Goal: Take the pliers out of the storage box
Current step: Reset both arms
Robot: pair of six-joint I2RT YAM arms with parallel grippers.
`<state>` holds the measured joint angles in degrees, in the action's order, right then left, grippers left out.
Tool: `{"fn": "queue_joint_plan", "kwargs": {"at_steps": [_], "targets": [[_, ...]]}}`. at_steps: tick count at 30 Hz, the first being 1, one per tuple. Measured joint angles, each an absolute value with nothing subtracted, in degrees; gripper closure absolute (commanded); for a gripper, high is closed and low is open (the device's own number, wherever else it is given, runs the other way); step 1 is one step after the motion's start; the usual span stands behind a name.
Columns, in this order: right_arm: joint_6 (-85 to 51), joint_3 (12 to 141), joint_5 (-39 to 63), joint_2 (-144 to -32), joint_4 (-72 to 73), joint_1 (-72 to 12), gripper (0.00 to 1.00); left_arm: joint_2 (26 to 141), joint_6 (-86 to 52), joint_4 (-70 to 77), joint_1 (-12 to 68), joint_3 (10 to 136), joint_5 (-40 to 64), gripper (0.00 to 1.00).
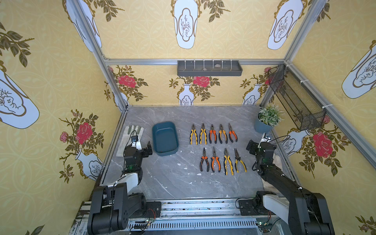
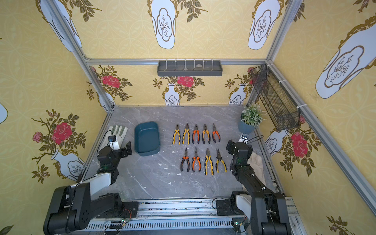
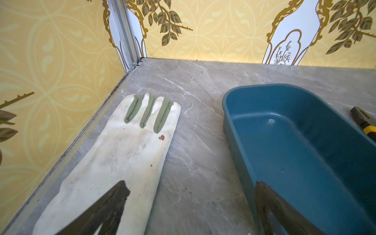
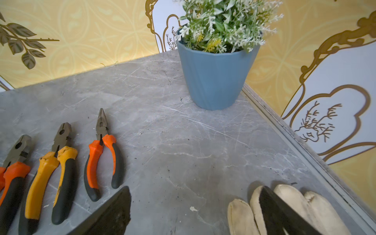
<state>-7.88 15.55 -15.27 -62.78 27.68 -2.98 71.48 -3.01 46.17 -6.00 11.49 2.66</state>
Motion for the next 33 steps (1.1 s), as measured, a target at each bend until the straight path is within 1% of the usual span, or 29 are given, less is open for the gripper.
{"fn": "queue_joint_plan", "kwargs": {"at_steps": [7,18,22,28,33], "targets": [[-7.20,14.50,-14.72,-69.65,35.07,-2.72,0.03,80.40,-2.96,55.18,-6.09,10.76,6.31,0.01],[-4.38,12.32,-14.68,-78.59,47.79,-2.44,0.03,80.99,-1.93,53.49,-6.55,15.07,10.09,0.01],[-4.25,12.10,-14.00,-79.15,49.65,-1.78,0.03,81.38,-2.00,51.42,-7.40,16.45,10.55,0.01],[-4.73,10.17,-7.73,-81.80,54.81,3.84,0.02,81.52,-3.33,49.58,-7.49,17.39,8.75,0.01],[-4.82,9.87,-3.22,-82.21,56.62,4.27,0.02,81.69,-4.16,48.34,-7.49,17.61,7.27,0.01]]}}
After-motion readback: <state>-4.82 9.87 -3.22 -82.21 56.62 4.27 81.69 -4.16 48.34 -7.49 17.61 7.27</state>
